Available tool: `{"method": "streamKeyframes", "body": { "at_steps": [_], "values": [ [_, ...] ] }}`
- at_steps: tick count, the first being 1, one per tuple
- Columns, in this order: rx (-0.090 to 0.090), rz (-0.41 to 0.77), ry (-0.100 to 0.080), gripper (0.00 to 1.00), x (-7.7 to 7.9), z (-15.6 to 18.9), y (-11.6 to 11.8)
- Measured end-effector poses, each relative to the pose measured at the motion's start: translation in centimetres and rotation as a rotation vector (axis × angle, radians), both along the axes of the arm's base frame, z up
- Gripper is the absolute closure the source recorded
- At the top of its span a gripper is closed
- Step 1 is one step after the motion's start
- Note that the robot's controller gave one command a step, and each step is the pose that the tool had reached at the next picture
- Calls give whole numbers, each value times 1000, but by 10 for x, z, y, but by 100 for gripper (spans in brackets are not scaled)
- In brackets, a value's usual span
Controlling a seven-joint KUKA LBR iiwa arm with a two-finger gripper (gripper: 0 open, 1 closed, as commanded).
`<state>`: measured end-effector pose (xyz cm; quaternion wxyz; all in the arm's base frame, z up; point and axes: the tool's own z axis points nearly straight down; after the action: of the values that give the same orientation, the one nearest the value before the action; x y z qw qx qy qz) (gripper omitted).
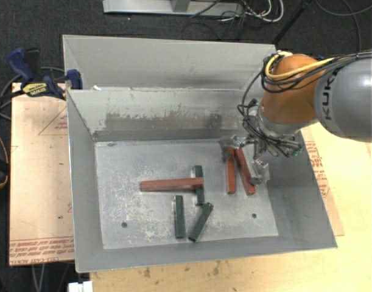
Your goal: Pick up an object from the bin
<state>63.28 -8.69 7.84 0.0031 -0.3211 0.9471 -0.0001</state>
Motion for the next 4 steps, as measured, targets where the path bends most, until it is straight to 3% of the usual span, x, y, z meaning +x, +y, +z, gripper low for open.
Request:
{"method": "streamKeyframes", "body": {
  "at_steps": [1,2,3,4],
  "values": [
    [-3,702,2,0,10,-7,18],
    [-3,701,-1,100,12,-3,18],
    [-2,702,-1,0,10,-7,19],
    [-7,701,-2,100,12,-4,16]
  ]
}}
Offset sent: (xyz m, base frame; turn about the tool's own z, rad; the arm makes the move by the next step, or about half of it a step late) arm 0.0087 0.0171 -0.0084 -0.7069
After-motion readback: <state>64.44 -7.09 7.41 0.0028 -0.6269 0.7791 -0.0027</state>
